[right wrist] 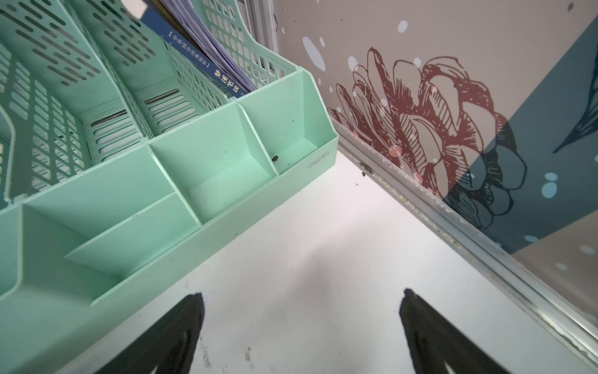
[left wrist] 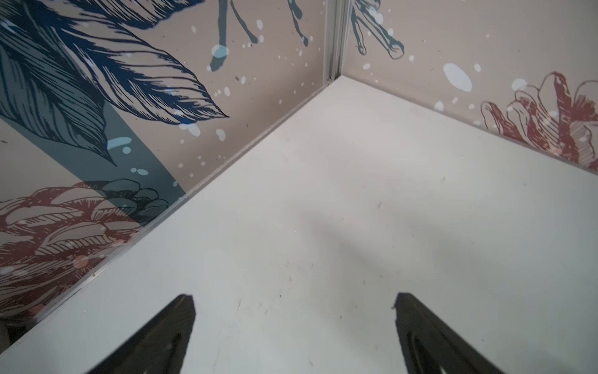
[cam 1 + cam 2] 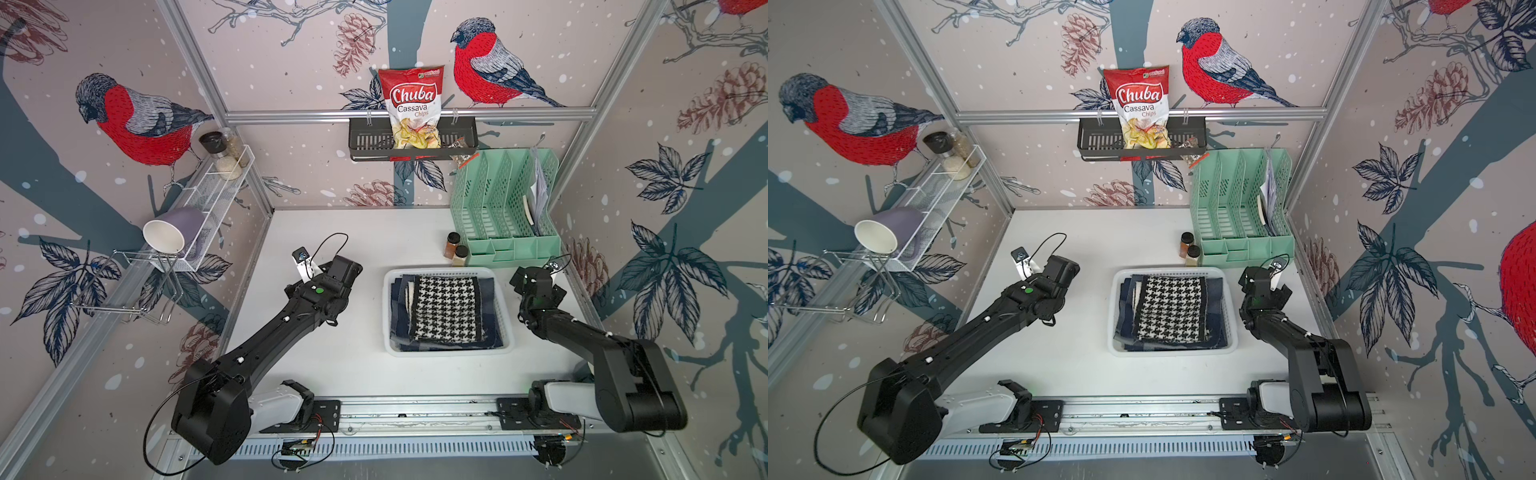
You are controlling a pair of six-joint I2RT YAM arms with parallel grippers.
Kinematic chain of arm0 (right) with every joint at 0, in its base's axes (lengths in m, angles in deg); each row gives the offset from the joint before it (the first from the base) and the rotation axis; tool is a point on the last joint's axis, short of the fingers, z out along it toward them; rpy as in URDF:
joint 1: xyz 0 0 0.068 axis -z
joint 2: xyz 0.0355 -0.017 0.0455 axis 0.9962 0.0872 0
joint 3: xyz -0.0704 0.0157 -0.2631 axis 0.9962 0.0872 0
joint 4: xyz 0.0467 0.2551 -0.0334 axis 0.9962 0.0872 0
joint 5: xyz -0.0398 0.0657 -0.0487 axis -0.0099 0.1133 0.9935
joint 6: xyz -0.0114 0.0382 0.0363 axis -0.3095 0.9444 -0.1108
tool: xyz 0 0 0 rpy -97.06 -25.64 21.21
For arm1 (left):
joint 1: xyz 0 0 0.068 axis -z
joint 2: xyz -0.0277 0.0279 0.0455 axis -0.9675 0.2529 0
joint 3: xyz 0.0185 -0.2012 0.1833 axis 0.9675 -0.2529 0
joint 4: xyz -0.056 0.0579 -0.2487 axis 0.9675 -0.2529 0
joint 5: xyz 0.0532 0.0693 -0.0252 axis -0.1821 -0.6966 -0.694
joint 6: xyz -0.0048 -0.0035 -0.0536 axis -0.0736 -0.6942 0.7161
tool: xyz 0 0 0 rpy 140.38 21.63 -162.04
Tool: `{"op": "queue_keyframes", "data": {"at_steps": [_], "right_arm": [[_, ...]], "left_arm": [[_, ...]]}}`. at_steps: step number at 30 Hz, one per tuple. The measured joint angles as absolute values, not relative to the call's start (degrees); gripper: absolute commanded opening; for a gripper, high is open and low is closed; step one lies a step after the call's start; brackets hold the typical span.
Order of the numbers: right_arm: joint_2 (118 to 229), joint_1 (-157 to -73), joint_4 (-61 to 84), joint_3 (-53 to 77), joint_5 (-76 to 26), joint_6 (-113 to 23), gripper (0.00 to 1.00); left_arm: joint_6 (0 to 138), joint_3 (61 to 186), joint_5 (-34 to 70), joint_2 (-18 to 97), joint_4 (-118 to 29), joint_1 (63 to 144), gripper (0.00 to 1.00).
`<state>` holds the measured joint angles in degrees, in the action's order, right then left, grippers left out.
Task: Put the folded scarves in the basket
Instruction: Reset both arms
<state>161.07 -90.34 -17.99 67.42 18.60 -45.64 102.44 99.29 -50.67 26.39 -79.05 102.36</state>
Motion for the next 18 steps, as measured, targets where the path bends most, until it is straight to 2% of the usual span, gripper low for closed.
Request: {"op": "queue_keyframes", "data": {"at_steps": [5,9,11,14,18], "right_arm": [[163.51,-91.79,-33.72,72.84,17.66,-51.02,1.00],[166.07,-92.79,-43.87,73.91,15.03,-55.39,1.00],[169.11,-92.11,-49.94,75.99,14.47,-56.75,1.00],[169.52,-90.50,-51.52,76.80,13.13,-56.70,1.00],[172.13,-90.69,-61.16,79.57,12.26,-56.84,1.00]], "left_arm": [[98.53,96.84,-52.31,27.46,-73.22,98.03,0.99],[90.01,91.90,-51.44,27.04,-63.97,94.53,0.98],[83.93,87.70,-46.08,26.04,-56.74,90.09,0.98],[77.81,81.83,-38.48,25.06,-46.68,85.18,0.98],[68.67,74.83,-32.31,27.70,-31.86,83.87,0.98]]}}
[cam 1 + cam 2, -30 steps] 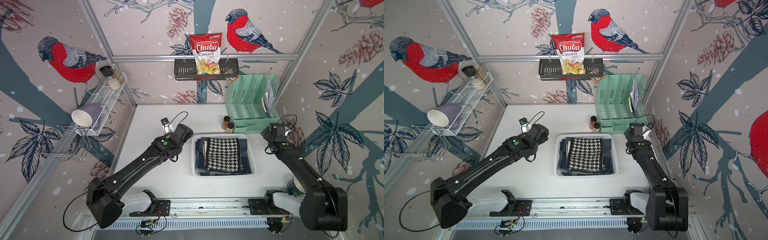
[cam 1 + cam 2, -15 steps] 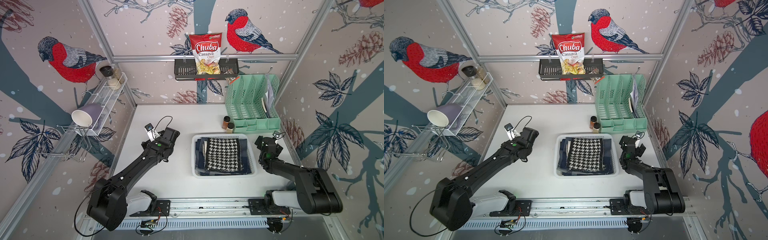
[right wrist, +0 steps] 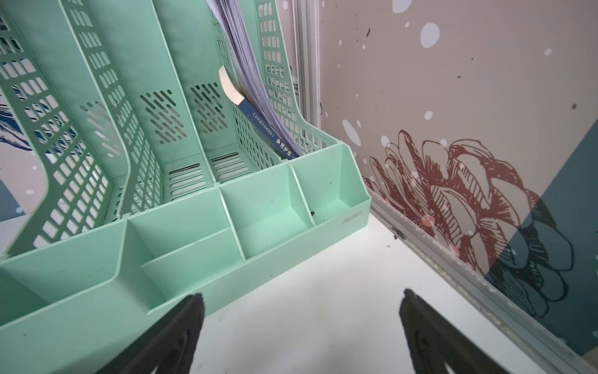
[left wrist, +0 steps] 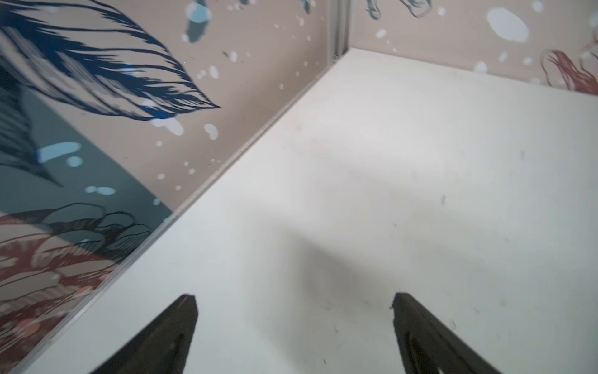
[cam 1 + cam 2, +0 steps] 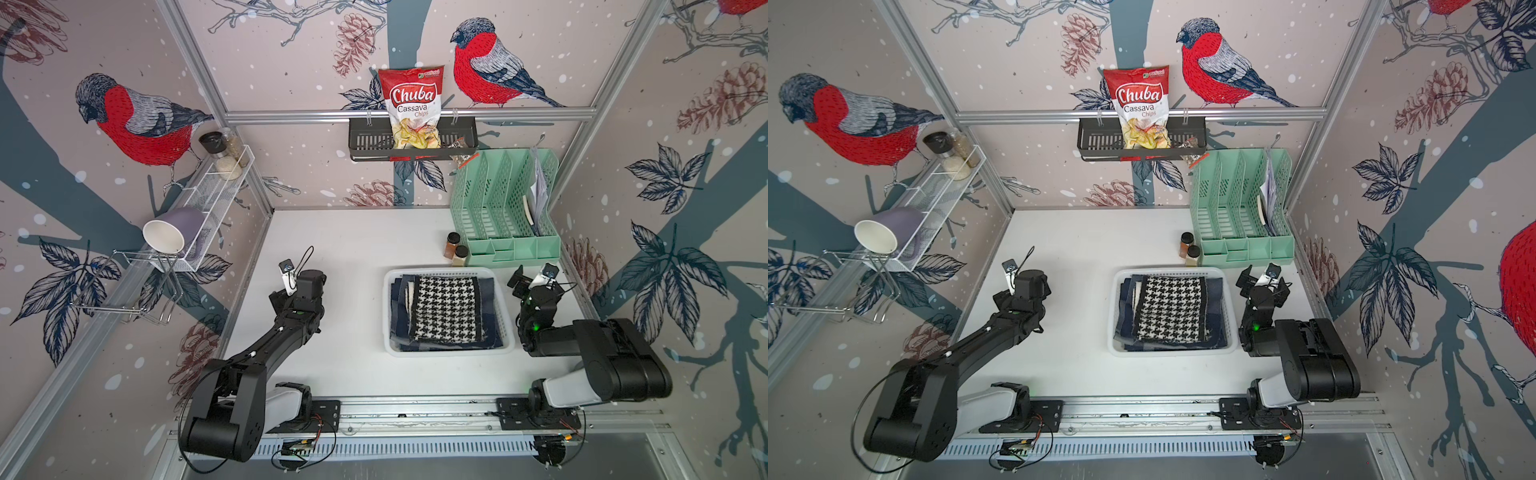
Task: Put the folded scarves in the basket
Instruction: Reset both arms
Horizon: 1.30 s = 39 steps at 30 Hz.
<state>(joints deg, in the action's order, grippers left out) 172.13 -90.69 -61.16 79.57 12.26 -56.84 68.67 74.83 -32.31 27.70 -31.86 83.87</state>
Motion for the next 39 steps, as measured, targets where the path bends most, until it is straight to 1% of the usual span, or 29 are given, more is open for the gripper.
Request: {"op": "queue_keyframes", "data": {"at_steps": [2,4,11,23,27,39], "right_arm": [[173.74,-92.00,-62.27,80.69,12.98,-58.06,1.00],[172.43,-92.55,-63.10,79.92,13.09,-58.21,1.00],[172.26,-92.38,-65.18,79.46,13.99,-58.23,1.00],[172.24,-91.89,-63.91,78.52,13.96,-58.21,1.00],[172.24,-91.46,-63.04,78.13,13.92,-58.17,1.00],[172.17,-89.32,-60.85,77.13,11.69,-56.59,1.00]], "left_arm": [[65.24,72.78,-30.30,29.93,-25.50,83.49,0.98],[62.66,70.90,-27.99,32.07,-18.49,83.41,0.98],[58.49,70.39,-24.20,35.42,-6.33,83.36,0.98],[56.02,68.91,-22.39,36.97,3.96,83.30,0.98],[54.99,64.65,-22.08,40.33,12.46,82.27,0.98],[55.08,67.36,-20.97,41.32,14.12,81.11,0.98]]}}
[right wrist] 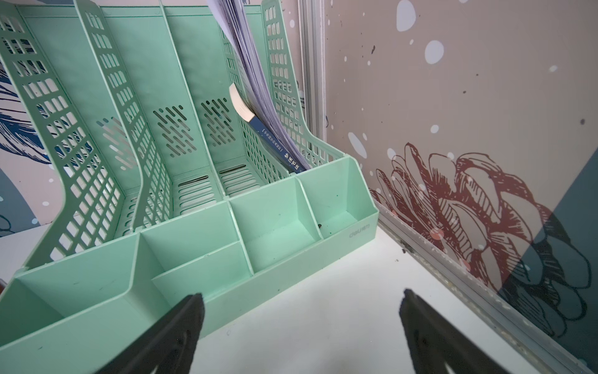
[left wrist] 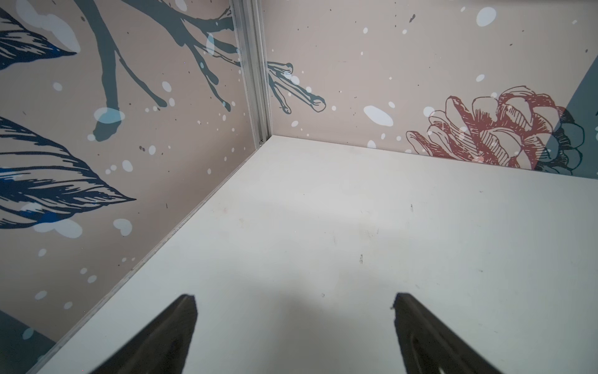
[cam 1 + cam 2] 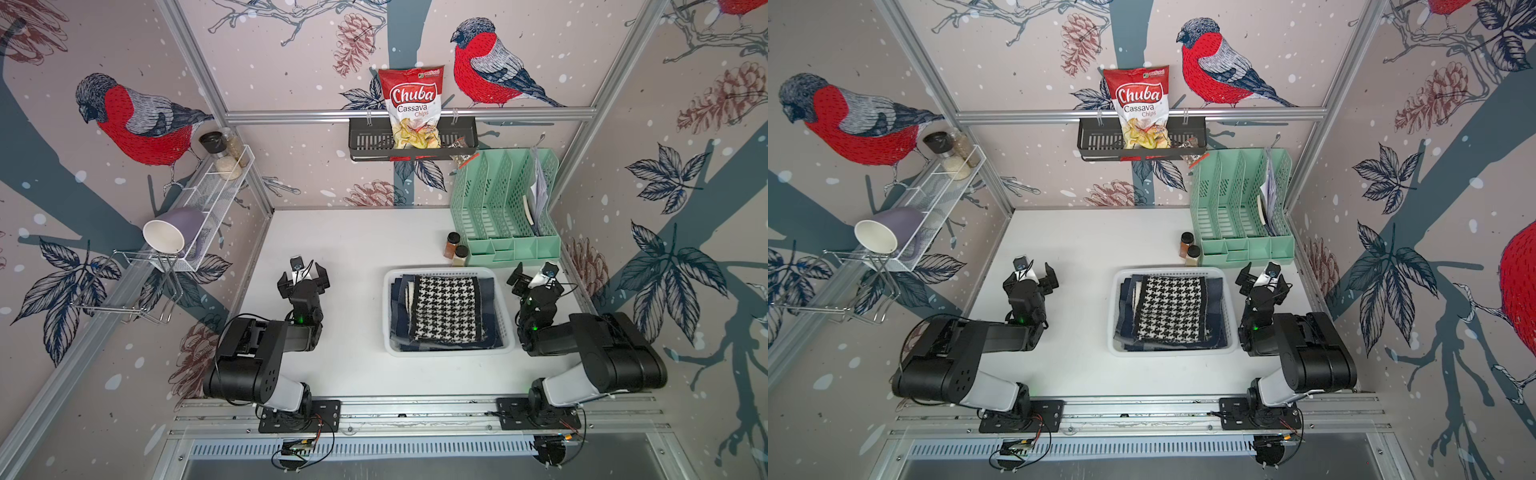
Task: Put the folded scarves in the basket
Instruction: Reset both arms
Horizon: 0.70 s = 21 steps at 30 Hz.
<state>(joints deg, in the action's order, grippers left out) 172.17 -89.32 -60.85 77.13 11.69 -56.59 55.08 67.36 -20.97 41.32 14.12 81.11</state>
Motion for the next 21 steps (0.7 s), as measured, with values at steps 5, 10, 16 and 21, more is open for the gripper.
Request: {"op": "queue_keyframes", "data": {"at_steps": [5,10,16,21], "right_arm": [[171.89,-88.31,-60.11,77.10,10.38,-56.22,1.00],[171.86,-88.20,-59.82,77.10,9.85,-55.70,1.00],[171.82,-88.20,-59.58,77.10,9.42,-55.28,1.00],[171.80,-88.20,-59.21,77.10,9.42,-55.26,1.00]], "left_arm": [[54.97,64.60,-19.57,40.95,16.40,81.22,0.98],[54.23,61.52,-18.15,44.14,21.45,81.96,0.98],[54.73,63.68,-16.66,43.94,22.23,80.17,0.98],[55.04,63.79,-16.07,43.74,21.45,79.69,0.98]]}}
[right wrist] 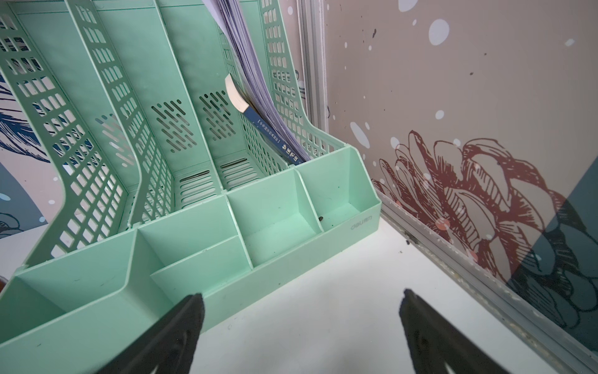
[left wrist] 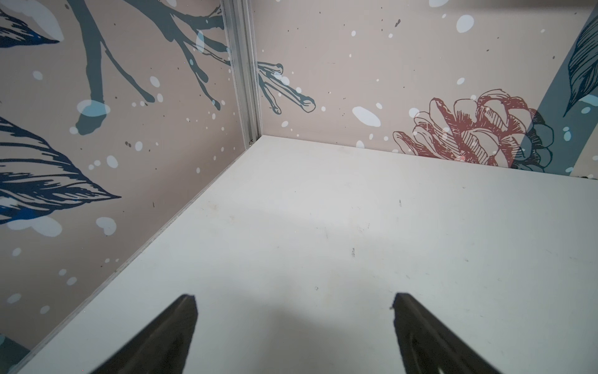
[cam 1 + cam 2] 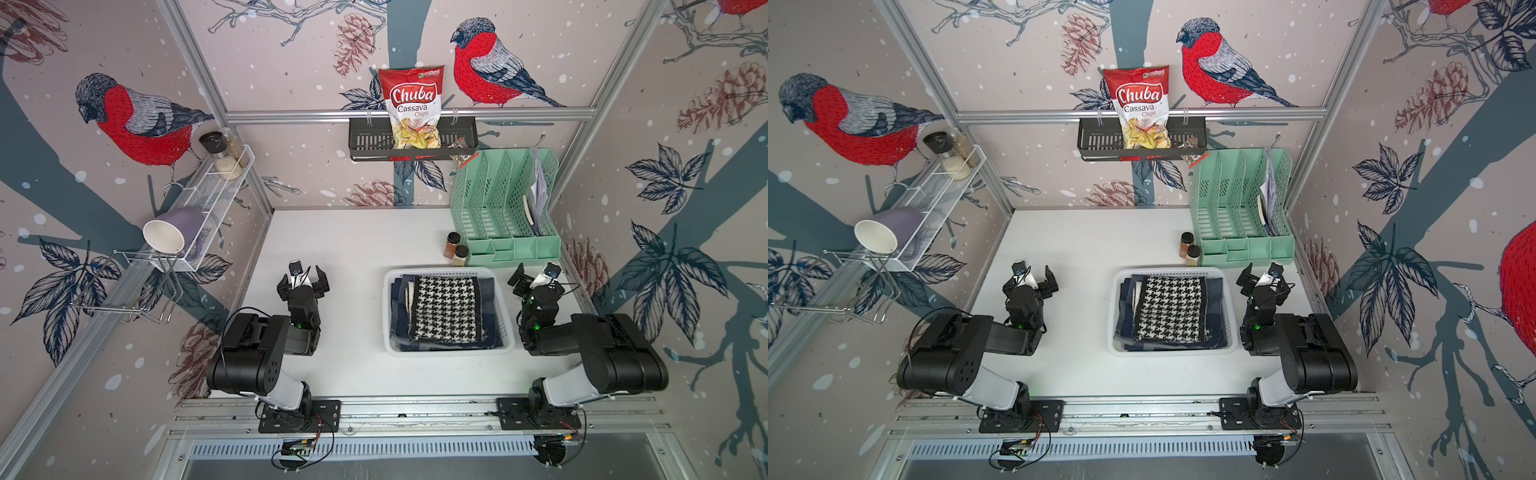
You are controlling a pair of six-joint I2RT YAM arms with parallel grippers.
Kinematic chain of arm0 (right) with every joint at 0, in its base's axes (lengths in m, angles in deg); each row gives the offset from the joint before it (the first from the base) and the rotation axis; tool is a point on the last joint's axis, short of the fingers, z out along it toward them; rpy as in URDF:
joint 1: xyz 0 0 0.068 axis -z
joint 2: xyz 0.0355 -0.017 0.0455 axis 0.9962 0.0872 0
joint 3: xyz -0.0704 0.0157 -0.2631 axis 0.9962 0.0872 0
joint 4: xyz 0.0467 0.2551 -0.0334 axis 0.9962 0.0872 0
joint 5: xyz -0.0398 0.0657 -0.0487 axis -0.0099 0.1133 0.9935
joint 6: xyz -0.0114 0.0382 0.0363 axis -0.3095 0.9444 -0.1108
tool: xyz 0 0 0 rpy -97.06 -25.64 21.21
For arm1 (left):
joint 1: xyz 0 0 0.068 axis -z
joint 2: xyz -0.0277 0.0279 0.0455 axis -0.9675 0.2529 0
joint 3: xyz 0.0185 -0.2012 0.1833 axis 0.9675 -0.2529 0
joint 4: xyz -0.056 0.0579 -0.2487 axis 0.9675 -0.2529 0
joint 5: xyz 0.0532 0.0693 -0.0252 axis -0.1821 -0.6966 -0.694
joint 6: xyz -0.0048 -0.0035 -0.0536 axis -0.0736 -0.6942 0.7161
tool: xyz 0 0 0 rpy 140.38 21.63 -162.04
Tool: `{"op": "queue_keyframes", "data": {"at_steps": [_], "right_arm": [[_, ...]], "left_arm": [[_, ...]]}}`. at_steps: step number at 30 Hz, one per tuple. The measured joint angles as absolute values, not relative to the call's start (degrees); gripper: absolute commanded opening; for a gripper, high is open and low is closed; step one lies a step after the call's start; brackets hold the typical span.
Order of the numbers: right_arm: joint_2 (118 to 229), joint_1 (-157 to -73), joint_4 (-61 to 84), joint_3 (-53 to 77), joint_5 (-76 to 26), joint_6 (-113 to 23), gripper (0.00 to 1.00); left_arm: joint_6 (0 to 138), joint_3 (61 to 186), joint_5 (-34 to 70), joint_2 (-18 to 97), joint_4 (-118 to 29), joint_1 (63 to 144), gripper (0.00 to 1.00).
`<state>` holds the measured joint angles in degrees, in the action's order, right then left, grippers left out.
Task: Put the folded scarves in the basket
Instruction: Reset both arms
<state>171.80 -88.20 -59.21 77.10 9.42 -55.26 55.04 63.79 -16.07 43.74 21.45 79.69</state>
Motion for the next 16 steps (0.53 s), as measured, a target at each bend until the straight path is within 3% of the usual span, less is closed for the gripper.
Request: {"op": "queue_keyframes", "data": {"at_steps": [16], "right_arm": [[171.99,-88.24,-59.21,76.97,9.42,-55.26,1.00]], "left_arm": [[55.10,63.79,-15.24,43.55,21.40,79.65,0.98]]}}
